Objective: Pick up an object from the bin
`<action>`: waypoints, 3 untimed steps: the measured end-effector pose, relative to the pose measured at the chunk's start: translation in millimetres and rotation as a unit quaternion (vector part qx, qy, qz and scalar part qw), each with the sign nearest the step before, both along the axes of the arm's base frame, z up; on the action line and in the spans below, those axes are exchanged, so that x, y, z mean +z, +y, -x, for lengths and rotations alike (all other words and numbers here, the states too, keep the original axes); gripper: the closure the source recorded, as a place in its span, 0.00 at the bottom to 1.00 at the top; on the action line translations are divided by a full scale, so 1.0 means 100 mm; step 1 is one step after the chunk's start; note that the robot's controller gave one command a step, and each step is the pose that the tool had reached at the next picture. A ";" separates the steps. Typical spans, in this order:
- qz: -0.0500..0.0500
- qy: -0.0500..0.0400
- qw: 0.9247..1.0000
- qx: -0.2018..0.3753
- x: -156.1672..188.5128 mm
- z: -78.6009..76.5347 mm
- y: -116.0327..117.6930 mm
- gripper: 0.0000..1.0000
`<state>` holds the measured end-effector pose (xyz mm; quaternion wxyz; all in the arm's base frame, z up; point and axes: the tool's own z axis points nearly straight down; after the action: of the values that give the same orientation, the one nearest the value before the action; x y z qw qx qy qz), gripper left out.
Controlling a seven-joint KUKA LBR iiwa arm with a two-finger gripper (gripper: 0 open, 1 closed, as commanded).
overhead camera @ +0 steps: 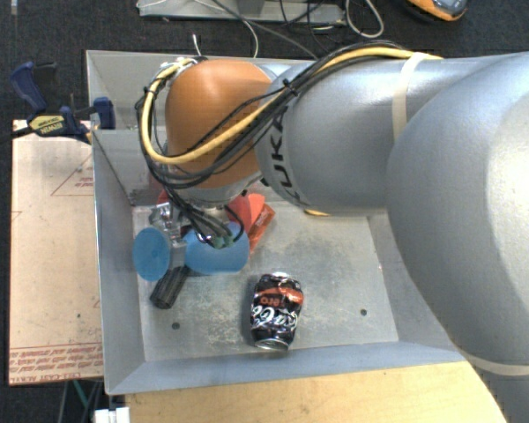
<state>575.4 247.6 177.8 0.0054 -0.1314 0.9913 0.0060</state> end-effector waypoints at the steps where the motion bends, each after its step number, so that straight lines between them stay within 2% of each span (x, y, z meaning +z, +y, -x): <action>1: -0.001 0.001 1.000 -0.003 0.09 0.39 -0.02 1.00; 2: -0.001 -0.002 1.000 -0.009 0.09 0.15 -0.10 1.00; 3: -0.001 0.000 0.998 0.055 -0.51 0.92 -0.11 1.00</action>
Offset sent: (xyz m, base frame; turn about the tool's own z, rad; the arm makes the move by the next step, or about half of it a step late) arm -0.0163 -0.0097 0.0090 0.0160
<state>483.3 236.8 127.0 0.0048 -0.1855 0.9826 0.0069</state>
